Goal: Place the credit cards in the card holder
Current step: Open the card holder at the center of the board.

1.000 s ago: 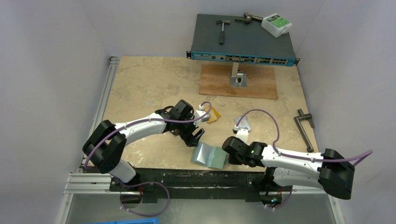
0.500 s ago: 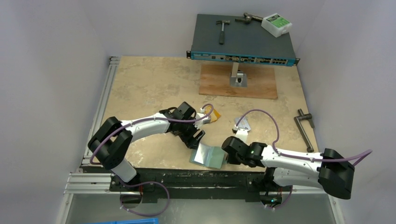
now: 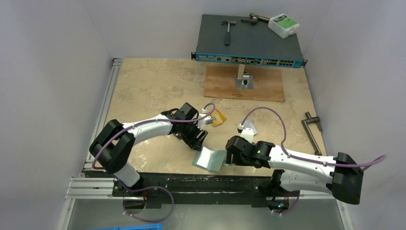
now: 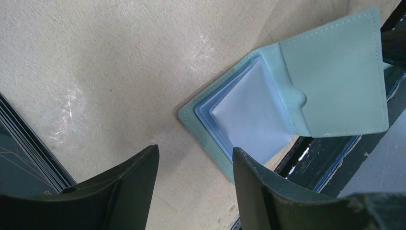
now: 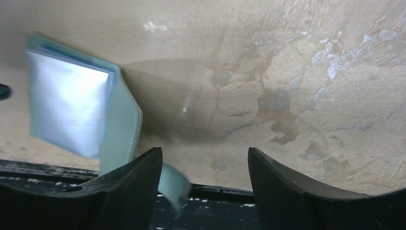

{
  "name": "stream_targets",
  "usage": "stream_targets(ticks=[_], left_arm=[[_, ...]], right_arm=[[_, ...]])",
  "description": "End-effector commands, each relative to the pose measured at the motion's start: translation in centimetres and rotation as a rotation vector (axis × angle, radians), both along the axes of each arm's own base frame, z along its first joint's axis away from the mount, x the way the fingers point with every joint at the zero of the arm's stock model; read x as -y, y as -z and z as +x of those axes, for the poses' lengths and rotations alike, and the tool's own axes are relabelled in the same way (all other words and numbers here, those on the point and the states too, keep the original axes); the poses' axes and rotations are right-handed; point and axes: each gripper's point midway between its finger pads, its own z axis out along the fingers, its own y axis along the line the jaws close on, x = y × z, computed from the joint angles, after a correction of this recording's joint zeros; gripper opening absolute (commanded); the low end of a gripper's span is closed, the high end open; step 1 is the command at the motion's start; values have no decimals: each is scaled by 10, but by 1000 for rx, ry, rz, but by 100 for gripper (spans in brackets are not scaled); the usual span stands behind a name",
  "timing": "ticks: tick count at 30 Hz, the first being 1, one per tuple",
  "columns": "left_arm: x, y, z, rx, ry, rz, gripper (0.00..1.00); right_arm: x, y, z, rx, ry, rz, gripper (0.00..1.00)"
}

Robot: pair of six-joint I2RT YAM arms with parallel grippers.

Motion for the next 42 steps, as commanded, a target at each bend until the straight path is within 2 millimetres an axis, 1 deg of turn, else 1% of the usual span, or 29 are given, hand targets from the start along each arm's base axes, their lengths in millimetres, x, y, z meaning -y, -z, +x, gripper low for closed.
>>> stream_targets(ticks=[1, 2, 5, 6, 11, 14, 16, 18, 21, 25, 26, 27, 28, 30, 31, 34, 37, 40, 42], left_arm=[[11, -25, 9, 51, -8, -68, 57], [10, -26, 10, 57, -9, -68, 57], [9, -29, 12, 76, -13, -68, 57], [9, -30, 12, 78, -14, -68, 57], [9, -30, 13, 83, -18, -68, 57], [11, -30, 13, 73, -25, -69, 58], [13, -29, 13, 52, -28, -67, 58], [14, -27, 12, 33, -35, -65, 58], [23, -29, 7, 10, -32, -74, 58], [40, -36, -1, -19, -15, -90, 59], [46, -40, -1, -30, -12, -102, 59], [49, -40, -3, -46, -12, -108, 59], [54, -42, -4, -53, -8, -117, 59], [62, -41, -9, -69, 4, -105, 59], [66, -40, -13, -83, 8, -99, 59], [80, -34, -23, -126, 8, -78, 59], [89, -22, -30, -136, 15, -27, 59], [100, -17, -33, -127, 22, -3, 58], [105, -11, -34, -120, 24, 13, 58]], right_arm=[[-8, -38, 17, 86, 13, 20, 67], [-8, -41, 18, 93, 14, 17, 67], [-13, -56, 27, 134, 25, 29, 60], [-16, -63, 32, 155, 24, 38, 59], [-31, -88, 47, 216, 4, 42, 59], [-46, -106, 57, 261, -26, 73, 58], [-55, -112, 62, 278, -36, 96, 55], [-66, -113, 63, 286, -66, 128, 51], [-81, -109, 60, 280, -113, 187, 44], [-98, -102, 43, 272, -227, 304, 34], [-97, -91, 37, 256, -246, 313, 31], [-96, -87, 32, 246, -260, 326, 29], [-95, -84, 28, 237, -270, 336, 25], [-86, -77, 23, 222, -257, 326, 19], [-81, -77, 22, 224, -244, 325, 19], [-62, -85, 18, 245, -208, 336, 18], [-48, -96, 15, 269, -197, 340, 19], [-46, -112, 13, 297, -218, 373, 19], [-54, -120, 9, 298, -261, 414, 19]])
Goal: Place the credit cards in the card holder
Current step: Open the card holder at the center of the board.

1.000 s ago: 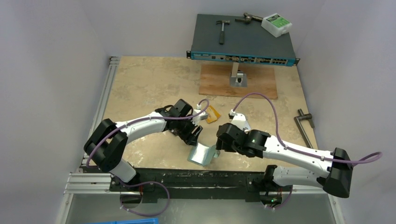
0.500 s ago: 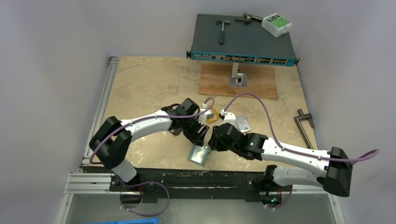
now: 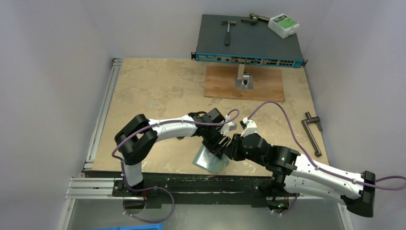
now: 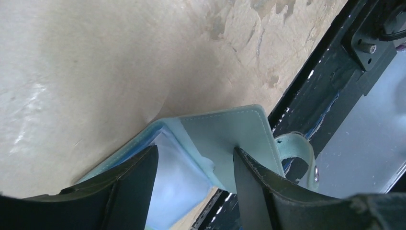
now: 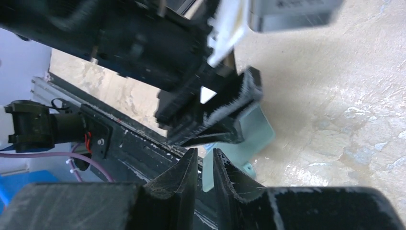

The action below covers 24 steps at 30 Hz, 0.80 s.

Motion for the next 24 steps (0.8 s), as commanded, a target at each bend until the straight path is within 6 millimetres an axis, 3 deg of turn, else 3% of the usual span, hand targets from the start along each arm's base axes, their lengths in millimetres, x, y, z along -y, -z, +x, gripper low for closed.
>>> stream_targets(ticks=[1, 6, 11, 17, 24], left_arm=[[18, 0, 1, 10, -19, 19, 58], [20, 20, 9, 9, -35, 82, 58], [18, 24, 19, 31, -52, 91, 58], [12, 12, 26, 52, -45, 66, 59], [8, -17, 28, 23, -60, -11, 69]], right_arm=[[-9, -17, -7, 20, -71, 32, 20], [-46, -13, -33, 11, -239, -15, 22], [-65, 27, -49, -6, -320, -133, 20], [-47, 58, -37, 21, -234, -211, 18], [-15, 85, -28, 14, -73, -206, 12]])
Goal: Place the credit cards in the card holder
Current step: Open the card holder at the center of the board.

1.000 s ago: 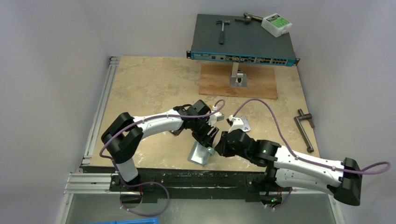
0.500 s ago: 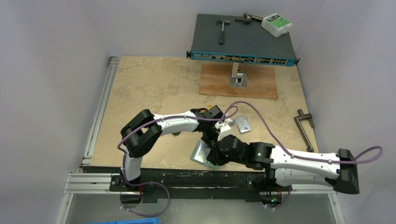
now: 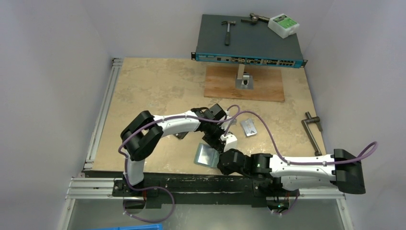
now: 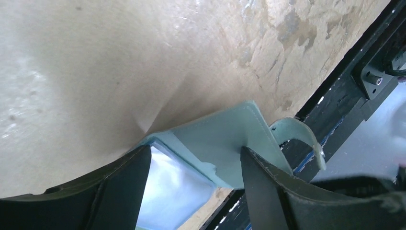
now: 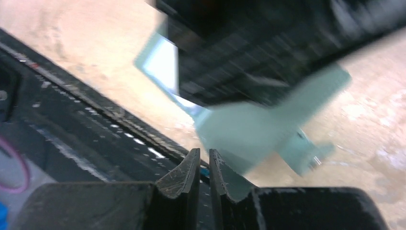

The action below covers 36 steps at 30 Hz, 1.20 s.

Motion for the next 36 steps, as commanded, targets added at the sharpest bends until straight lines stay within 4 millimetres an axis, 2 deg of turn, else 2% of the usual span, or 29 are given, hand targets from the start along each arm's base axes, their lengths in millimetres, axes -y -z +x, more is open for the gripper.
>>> stream_targets(ticks=[1, 5, 8, 11, 15, 18, 20, 23, 28, 32, 36], left_arm=[[-5, -33, 11, 42, -8, -71, 70], [-8, -42, 9, 25, -14, -119, 72], [-8, -44, 4, 0, -6, -131, 73], [-10, -54, 10, 7, -12, -151, 74], [-29, -92, 31, 38, -42, -214, 75], [-53, -105, 38, 66, -62, -222, 76], [-68, -100, 34, 51, -77, -210, 76], [-85, -77, 27, 3, -113, -169, 75], [-105, -39, 35, -94, -255, -188, 74], [-106, -31, 37, -97, -254, -201, 74], [-102, -25, 35, -120, -265, -217, 71]], right_arm=[[19, 8, 12, 26, 138, 32, 12], [23, 8, 15, 13, 201, 31, 12], [18, 10, 14, -6, 223, 55, 12], [8, 9, 11, -34, 219, 105, 12], [9, 13, 16, -31, 242, 66, 10], [15, 24, 19, -56, 283, 12, 5], [17, 31, 23, -78, 308, -23, 0], [18, 40, 32, -107, 326, -66, 0], [15, 54, 39, -152, 335, -134, 0], [21, 63, 34, -178, 348, -157, 0], [26, 63, 33, -178, 358, -150, 0]])
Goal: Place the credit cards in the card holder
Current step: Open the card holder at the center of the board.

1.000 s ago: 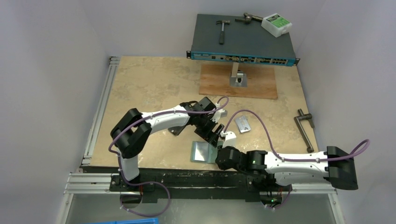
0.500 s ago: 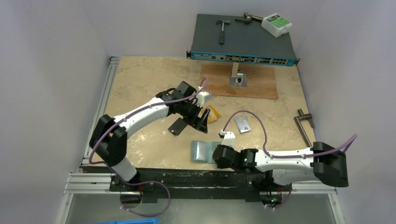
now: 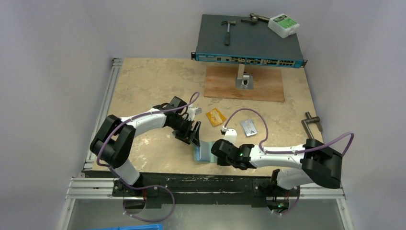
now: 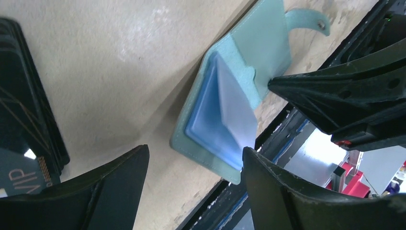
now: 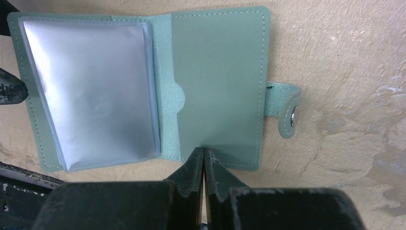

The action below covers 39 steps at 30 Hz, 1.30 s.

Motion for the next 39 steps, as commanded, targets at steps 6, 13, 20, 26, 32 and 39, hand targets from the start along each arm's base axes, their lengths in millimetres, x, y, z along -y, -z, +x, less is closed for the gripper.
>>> stream_targets(ticks=[6, 13, 20, 26, 32, 39], left_arm=[[20, -13, 3, 24, 14, -125, 65], [13, -26, -14, 68, 57, -181, 48], [14, -17, -11, 58, 41, -160, 33], [19, 3, -4, -6, 24, -123, 31], [26, 1, 3, -6, 24, -141, 27], [37, -17, 9, 16, 28, -209, 1]], right_arm=[[23, 22, -14, -75, 36, -56, 0], [29, 29, -18, -95, 63, -50, 0], [33, 33, -20, -112, 83, -35, 0], [36, 36, -23, -123, 102, -15, 0], [36, 34, -23, -120, 99, 8, 0], [28, 29, -20, -110, 71, 38, 8]])
